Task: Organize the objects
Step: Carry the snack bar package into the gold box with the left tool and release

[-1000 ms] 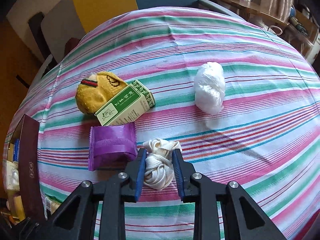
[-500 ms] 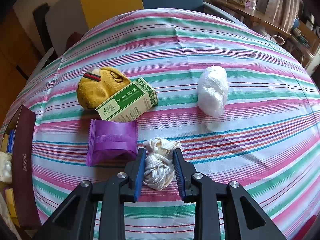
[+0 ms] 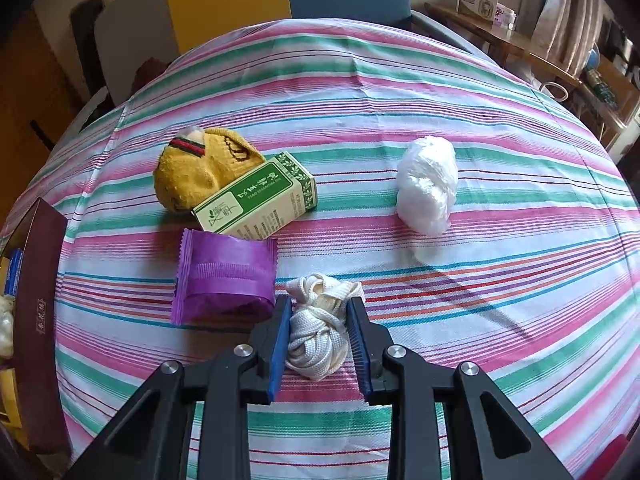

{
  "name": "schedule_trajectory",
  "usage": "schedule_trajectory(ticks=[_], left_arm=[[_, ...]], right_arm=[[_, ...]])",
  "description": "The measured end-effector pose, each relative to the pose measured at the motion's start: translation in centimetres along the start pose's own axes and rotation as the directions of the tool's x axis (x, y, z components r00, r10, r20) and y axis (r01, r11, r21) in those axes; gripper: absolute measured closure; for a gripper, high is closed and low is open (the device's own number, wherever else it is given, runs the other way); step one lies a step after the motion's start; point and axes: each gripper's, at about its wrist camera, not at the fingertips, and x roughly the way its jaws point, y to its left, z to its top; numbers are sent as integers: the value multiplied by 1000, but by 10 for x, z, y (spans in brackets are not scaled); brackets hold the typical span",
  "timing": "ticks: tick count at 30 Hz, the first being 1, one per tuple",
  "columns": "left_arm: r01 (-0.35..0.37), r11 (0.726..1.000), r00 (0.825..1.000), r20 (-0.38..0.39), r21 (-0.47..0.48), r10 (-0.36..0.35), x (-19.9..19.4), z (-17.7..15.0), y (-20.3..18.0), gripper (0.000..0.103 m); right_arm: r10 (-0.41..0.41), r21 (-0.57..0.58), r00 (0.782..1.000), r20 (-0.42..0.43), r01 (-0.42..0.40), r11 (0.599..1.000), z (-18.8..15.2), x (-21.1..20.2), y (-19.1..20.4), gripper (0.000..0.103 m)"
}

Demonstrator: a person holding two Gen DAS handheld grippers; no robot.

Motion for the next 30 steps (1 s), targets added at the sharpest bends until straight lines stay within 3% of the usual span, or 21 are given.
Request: schedule_trajectory(ticks=[8,14,18,23,30], left_arm=[[-34,988,998,-65,-149,24,10,-7,57,59],[-175,951,979,-151,-253,140,24,-21,120,59],[-245,930,962,-188,-273,198,34,-28,145,59],[-252,915,958,-211,-314,192,40,-35,162,59],[-243,922,965,-174,-303,197,24,-35,158,55]], right_arm=[[-13,-13,1000,1,13,1000,-1,-2,2,74],[-16,-18,1000,-3,16,1000,0,-4,4,74],[-21,-30,1000,-7,21,999,-1,-4,5,74],[-22,-34,1000,-8,22,999,-1,-4,5,74],[-35,-43,999,-2,35,998,0,-4,7,74]])
